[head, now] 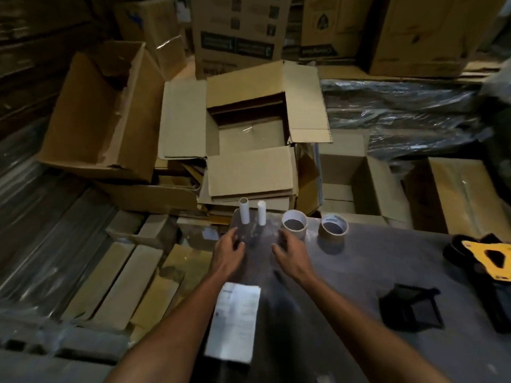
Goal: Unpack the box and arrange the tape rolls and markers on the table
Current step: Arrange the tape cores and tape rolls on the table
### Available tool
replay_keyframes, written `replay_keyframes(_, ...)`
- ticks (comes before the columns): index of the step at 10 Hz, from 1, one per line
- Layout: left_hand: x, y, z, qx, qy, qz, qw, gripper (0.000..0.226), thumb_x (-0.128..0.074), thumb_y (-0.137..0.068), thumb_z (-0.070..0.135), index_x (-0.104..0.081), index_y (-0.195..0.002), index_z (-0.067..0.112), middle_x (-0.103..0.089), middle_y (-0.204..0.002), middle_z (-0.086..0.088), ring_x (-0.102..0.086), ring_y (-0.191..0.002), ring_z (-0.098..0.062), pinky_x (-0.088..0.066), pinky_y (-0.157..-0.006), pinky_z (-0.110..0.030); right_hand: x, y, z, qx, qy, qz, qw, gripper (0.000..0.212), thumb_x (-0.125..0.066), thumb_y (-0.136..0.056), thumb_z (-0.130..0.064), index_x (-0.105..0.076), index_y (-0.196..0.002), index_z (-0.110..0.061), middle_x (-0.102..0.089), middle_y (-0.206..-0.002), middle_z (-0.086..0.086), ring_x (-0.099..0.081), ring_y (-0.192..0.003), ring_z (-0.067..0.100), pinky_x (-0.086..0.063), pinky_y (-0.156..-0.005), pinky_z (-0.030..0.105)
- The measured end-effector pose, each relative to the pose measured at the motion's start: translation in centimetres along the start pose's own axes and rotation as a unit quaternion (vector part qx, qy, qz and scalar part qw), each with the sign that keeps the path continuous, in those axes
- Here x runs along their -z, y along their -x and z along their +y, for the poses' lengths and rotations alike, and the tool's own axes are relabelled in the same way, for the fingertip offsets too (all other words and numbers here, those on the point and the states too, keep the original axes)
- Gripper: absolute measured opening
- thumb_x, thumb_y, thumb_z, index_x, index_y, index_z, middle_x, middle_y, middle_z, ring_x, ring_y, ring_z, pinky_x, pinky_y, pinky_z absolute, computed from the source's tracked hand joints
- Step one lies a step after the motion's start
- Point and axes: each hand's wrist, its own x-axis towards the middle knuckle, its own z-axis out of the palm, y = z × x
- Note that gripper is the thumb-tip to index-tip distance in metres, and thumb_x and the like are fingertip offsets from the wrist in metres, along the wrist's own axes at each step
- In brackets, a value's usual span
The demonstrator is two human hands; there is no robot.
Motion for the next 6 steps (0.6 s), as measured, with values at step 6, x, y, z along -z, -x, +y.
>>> replay_keyframes(6, -2.0, -15.6, -2.0, -0.032, -0.018, -0.062, 0.997, 0.049, -0.062, -0.08, 0.044, -0.052, -0.127, 0.032, -0.054, -0.136, -0.002, -0.057, -0.117, -0.02, -0.051, -0.099, -0.044, -9.9, -12.9, 2.3, -0.117, -0.059, 0.142, 0.981, 0.012, -0.053, -0.096, -0.032, -0.056, -0.102, -0.022, -0.067, -0.099, 0.001, -0.065, -0.099, 0.025, -0.054, -0.08, 0.034)
